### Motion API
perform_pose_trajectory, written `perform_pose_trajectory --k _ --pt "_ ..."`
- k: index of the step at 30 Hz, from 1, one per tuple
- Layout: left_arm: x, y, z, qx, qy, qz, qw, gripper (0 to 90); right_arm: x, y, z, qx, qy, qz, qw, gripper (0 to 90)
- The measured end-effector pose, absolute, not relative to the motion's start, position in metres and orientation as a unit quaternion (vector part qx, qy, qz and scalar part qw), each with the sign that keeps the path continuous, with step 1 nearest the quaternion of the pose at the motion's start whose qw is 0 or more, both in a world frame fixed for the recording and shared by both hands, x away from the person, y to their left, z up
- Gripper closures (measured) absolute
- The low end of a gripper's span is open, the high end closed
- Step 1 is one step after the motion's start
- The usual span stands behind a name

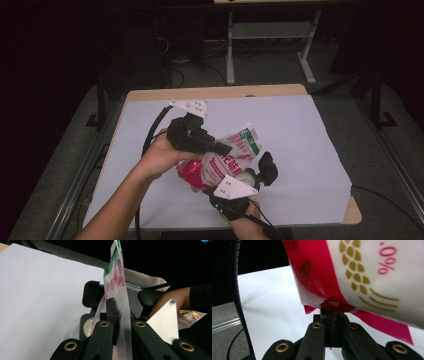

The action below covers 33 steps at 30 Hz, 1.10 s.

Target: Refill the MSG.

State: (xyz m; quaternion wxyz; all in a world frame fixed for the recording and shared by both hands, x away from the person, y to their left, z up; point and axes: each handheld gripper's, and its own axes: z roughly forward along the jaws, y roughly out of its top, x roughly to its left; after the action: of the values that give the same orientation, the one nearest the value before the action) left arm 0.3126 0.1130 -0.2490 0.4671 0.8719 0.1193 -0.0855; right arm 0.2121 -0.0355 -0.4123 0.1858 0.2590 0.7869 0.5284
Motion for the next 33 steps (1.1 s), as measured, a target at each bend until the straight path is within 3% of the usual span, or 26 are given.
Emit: perform_pose_trajectory --k 18,33 --pt "0.310 0.146 -0.251 0.853 0.131 -0.067 0.500 90.0 0.212 -0.051 -0.408 0.284 0.786 0.522 0.170 90.0" --pt "0.324 0.179 -0.272 0.833 0.194 -0.013 0.518 90.0 0.214 -0.089 -0.403 0.258 0.803 0.519 0.137 90.0"
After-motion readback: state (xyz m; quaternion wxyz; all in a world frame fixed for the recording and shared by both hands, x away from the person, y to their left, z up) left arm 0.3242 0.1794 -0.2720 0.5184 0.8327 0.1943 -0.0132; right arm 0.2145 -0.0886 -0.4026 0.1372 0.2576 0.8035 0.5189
